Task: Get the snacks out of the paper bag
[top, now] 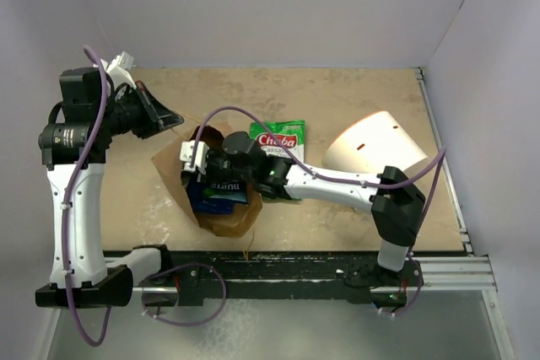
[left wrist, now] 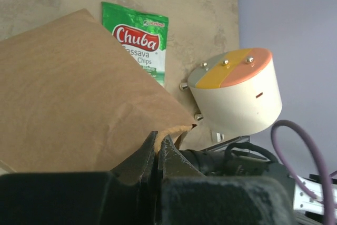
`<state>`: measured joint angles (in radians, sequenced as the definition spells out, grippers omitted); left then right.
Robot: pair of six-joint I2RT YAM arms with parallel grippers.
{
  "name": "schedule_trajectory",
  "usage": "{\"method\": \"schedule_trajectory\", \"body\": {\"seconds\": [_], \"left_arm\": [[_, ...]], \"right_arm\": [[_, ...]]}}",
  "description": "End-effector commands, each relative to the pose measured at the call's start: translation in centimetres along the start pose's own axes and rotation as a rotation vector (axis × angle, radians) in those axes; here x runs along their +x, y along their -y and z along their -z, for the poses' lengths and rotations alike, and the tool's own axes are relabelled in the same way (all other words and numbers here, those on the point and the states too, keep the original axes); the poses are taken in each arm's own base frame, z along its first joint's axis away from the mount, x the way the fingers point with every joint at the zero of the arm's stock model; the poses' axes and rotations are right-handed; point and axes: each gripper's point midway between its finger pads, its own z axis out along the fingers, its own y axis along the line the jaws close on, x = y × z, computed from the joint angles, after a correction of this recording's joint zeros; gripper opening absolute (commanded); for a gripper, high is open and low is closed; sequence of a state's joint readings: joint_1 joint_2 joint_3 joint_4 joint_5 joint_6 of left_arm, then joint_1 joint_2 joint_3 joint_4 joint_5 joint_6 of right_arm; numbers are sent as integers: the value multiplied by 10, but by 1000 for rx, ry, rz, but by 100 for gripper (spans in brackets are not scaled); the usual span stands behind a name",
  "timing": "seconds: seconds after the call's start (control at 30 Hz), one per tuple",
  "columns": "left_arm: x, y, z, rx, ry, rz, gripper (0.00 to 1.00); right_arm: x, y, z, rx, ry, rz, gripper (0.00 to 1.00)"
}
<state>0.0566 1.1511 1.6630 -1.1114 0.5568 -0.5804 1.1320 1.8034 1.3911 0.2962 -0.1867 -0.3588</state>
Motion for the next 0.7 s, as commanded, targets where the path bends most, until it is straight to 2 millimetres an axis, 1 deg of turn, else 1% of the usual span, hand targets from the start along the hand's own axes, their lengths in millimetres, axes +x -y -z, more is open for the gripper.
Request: {"method": "schedule_trajectory", "body": {"seconds": [0.0,0.1,0.17,0.27,0.37,0.47,0.5,0.6,0.67], "left_arm": [[-8,0,4,14,72,-108,0],[-9,-4,8,-7,105,-133,0],[-9,-5,10,-11,126,-143,0],[-10,-5,8,-3,143,-145,0],[-10,-12,6,-27,156,-127,0],[-9,-19,3,-45,166,-107,0],[-8,-21,2,-54,170,-96,0],[-5,-28,1,-77,172,-68,0],[-2,-32,0,-91,174,-56,0]], "right_arm": [[-43,1,19,-26,93,-3,0],[-50,-7,36,-69,93,2,0],[-57,-19,50,-143,89,30,0],[-75,-27,82,-205,102,71,0],[-97,-27,114,-207,150,94,0],[-121,-21,141,-177,191,109,0],[-128,-16,149,-153,194,112,0],[-142,5,170,-56,187,139,0],[-153,23,183,34,195,170,0]]}}
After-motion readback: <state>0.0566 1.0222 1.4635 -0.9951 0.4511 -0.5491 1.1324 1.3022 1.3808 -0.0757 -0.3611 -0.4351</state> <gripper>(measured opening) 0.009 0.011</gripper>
